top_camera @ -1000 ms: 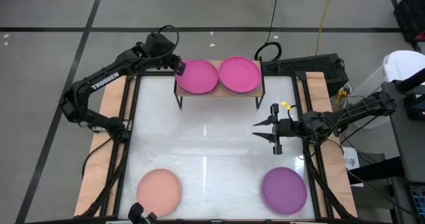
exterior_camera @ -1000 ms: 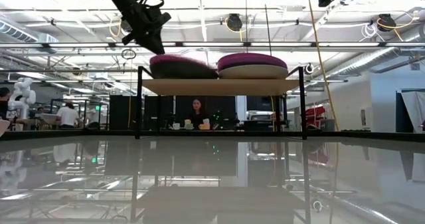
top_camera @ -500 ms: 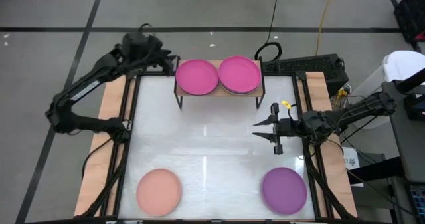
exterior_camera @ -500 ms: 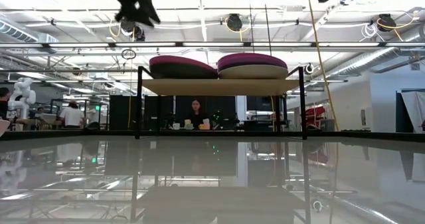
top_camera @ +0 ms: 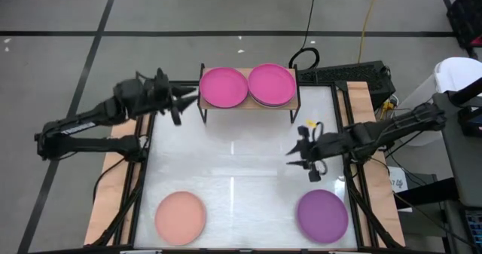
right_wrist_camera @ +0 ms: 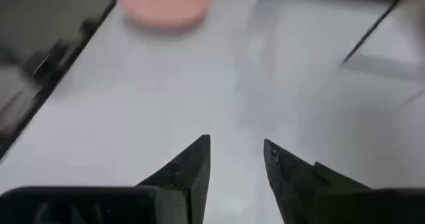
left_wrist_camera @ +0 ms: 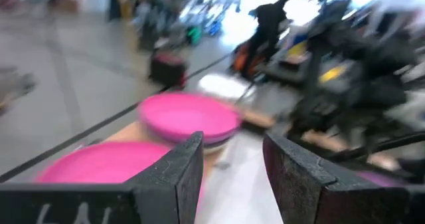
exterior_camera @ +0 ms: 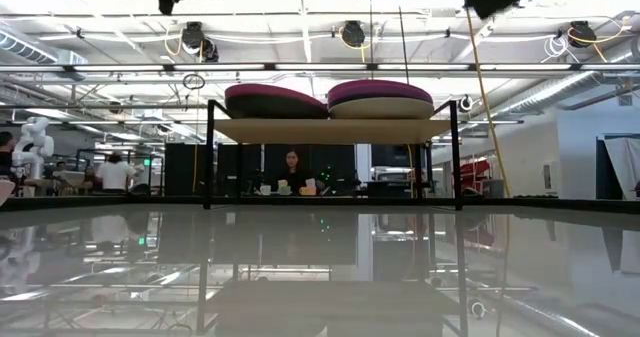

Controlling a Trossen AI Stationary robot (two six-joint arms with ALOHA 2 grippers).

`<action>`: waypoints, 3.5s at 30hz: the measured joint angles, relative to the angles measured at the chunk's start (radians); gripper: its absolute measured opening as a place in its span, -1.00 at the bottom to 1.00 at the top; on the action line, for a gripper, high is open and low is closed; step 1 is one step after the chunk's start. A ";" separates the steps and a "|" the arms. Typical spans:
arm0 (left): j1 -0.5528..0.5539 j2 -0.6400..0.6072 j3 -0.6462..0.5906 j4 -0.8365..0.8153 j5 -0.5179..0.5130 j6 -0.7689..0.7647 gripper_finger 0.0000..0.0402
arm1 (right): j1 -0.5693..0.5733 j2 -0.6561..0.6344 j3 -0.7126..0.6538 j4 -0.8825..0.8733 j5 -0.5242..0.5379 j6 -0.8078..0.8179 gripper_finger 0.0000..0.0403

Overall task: Place and stack plates onto a shelf
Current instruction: Stack the purple plate on the pink plate on the shelf

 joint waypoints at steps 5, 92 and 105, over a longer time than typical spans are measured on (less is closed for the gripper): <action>-0.140 -0.019 -0.193 0.304 -0.005 -0.019 -0.20 | 0.023 0.109 0.005 -0.097 -0.234 0.151 -0.38; -0.405 -0.084 -0.364 0.593 -0.271 0.199 -0.20 | -0.810 0.540 0.416 0.725 -0.210 0.112 -1.00; -0.405 -0.084 -0.364 0.587 -0.270 0.198 -0.20 | -0.868 0.775 0.449 0.799 -0.312 0.169 -1.00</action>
